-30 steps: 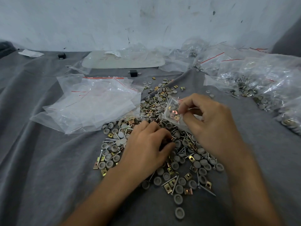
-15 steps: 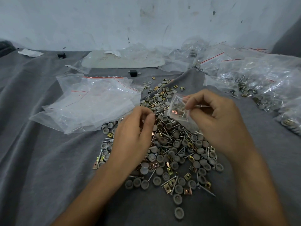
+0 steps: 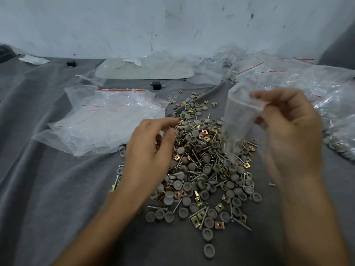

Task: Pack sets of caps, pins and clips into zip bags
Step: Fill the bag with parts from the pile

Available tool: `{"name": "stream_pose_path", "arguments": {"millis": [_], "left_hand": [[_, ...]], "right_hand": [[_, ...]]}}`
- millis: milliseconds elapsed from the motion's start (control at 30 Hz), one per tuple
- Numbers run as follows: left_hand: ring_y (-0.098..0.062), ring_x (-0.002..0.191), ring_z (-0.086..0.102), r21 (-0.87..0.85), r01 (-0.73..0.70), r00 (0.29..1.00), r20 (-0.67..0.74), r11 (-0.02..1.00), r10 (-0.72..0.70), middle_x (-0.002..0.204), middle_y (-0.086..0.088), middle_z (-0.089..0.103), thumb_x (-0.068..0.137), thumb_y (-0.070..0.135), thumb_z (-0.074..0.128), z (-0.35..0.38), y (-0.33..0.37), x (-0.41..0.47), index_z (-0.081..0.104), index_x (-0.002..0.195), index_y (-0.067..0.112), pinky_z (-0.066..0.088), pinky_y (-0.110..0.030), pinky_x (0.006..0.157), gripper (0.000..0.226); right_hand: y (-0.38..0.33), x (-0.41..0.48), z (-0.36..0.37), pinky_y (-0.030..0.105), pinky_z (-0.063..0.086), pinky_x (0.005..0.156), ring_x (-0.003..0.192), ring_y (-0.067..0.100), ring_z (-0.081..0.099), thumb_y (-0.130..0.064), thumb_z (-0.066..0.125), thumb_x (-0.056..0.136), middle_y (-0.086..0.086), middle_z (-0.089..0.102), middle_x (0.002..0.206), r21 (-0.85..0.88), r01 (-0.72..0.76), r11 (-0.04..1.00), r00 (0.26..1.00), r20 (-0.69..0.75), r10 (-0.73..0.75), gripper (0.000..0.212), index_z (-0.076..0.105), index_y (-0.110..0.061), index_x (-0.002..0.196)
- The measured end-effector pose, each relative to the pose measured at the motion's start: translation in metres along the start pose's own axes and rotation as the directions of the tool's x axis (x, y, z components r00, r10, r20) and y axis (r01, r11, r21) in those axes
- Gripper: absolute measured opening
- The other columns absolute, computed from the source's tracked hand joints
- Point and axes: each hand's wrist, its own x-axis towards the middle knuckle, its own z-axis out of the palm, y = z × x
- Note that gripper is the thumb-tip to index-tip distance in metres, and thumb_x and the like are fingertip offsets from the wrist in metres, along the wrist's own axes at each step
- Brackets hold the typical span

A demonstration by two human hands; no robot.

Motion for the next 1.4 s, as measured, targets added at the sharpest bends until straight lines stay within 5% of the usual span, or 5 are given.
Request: {"name": "stream_pose_path", "arguments": {"millis": [400, 633, 900, 1167, 1400], "left_hand": [[0.004, 0.076, 0.059, 0.117, 0.193, 0.977, 0.065, 0.974, -0.201, 0.082, 0.023, 0.066, 0.098, 0.028, 0.061, -0.018, -0.022, 0.011, 0.071, 0.101, 0.034, 0.04, -0.022, 0.062, 0.012], [0.0, 0.07, 0.06, 0.254, 0.178, 0.935, 0.258, 0.951, -0.244, 0.073, 0.017, 0.067, 0.097, 0.034, 0.062, -0.027, -0.025, 0.016, 0.069, 0.09, 0.036, 0.045, -0.028, 0.063, 0.01], [0.004, 0.081, 0.055, 0.284, 0.041, 0.835, 0.517, 0.958, -0.188, 0.09, 0.02, 0.059, 0.074, 0.065, 0.075, -0.031, -0.021, 0.013, 0.067, 0.096, 0.041, 0.043, -0.021, 0.064, 0.034], [-0.001, 0.084, 0.053, 0.407, -0.138, 0.838, 0.534, 0.903, -0.113, 0.096, 0.02, 0.059, 0.085, 0.051, 0.072, -0.026, -0.015, 0.012, 0.067, 0.11, 0.04, 0.044, -0.026, 0.071, 0.027], [-0.009, 0.097, 0.058, 0.453, -0.195, 0.841, 0.533, 0.87, -0.089, 0.108, 0.018, 0.06, 0.092, 0.053, 0.061, -0.023, -0.01, 0.009, 0.061, 0.12, 0.042, 0.053, -0.037, 0.081, 0.03]], "right_hand": [[-0.01, 0.008, -0.013, 0.02, 0.048, 0.064, 0.072, 0.006, 0.06, -0.002, 0.056, 0.089, -0.005, 0.066, 0.09, 0.569, -0.282, 0.773, 0.949, 0.048, 0.311, 0.022, 0.053, -0.022, 0.079], [-0.003, 0.009, -0.015, 0.026, 0.041, 0.063, 0.073, 0.013, 0.055, 0.011, 0.048, 0.088, 0.002, 0.068, 0.089, 0.198, -0.102, 0.975, 0.966, -0.213, 0.144, 0.035, 0.061, -0.021, 0.081], [0.012, -0.003, 0.0, 0.016, 0.047, 0.058, 0.067, 0.0, 0.057, -0.004, 0.057, 0.089, -0.011, 0.069, 0.08, -0.39, 0.042, 0.92, 0.997, 0.076, -0.013, 0.031, 0.069, -0.031, 0.08], [0.012, -0.008, 0.008, 0.02, 0.044, 0.056, 0.066, 0.01, 0.057, -0.003, 0.054, 0.087, -0.01, 0.071, 0.084, -0.365, 0.074, 0.928, 0.965, 0.261, 0.026, 0.031, 0.069, -0.03, 0.081], [0.004, -0.001, 0.004, 0.034, 0.048, 0.073, 0.089, 0.016, 0.065, -0.005, 0.054, 0.079, 0.0, 0.074, 0.089, -0.062, -0.13, 0.99, 0.99, 0.05, 0.133, 0.03, 0.07, -0.029, 0.072]]}}
